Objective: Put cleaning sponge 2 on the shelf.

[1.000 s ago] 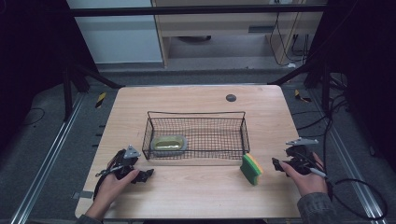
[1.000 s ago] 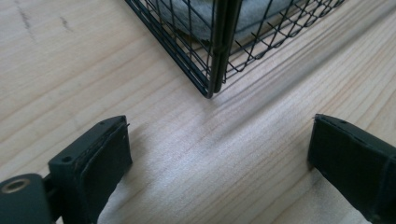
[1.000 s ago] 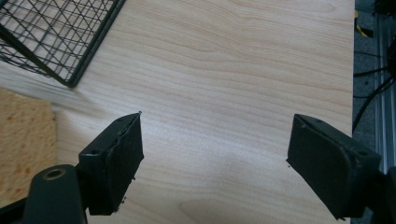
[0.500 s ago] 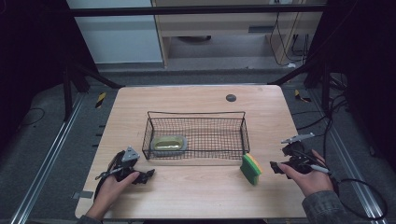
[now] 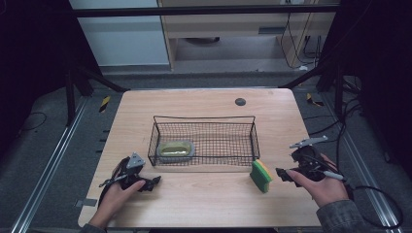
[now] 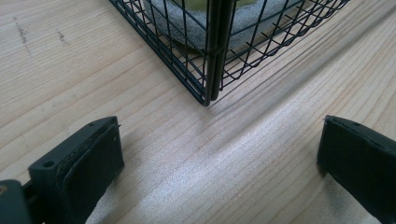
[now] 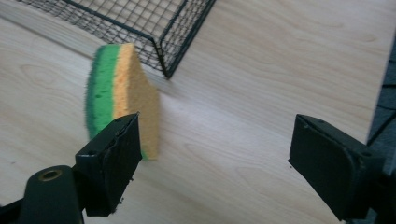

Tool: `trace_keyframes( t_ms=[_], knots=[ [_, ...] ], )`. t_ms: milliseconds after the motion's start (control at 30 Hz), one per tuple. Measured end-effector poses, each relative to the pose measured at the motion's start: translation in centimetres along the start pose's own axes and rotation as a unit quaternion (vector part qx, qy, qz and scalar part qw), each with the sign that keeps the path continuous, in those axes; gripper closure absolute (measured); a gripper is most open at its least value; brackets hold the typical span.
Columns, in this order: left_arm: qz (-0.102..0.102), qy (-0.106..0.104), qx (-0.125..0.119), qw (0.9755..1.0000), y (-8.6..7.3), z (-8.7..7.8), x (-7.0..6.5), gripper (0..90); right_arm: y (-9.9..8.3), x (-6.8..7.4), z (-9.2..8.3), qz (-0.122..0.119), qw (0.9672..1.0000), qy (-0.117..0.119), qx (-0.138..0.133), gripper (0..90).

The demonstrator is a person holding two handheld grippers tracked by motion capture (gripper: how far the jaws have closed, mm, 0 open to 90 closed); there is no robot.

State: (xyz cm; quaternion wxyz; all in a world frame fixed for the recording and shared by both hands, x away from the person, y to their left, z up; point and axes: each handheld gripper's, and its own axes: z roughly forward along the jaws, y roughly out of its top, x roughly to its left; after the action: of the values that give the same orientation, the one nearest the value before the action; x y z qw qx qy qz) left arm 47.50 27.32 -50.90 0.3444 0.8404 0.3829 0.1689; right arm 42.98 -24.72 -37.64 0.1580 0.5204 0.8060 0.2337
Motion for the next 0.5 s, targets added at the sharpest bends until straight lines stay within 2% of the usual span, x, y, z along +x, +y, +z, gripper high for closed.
trace_keyframes(
  t_ms=[133, 500],
  knots=[
    [0.0, 0.0, 0.0, 1.0, 0.0, 0.0, 0.0, 0.0, 0.2, 0.4, 0.2, -0.004, 1.0, -0.002, 0.004, 18.5],
    [-0.001, -0.001, -0.001, 1.0, -0.1, 0.0, 0.0, 0.0, 1.6, 3.1, -0.6, -0.024, 0.9996, 0.017, -0.002, 22.1]
  ],
)
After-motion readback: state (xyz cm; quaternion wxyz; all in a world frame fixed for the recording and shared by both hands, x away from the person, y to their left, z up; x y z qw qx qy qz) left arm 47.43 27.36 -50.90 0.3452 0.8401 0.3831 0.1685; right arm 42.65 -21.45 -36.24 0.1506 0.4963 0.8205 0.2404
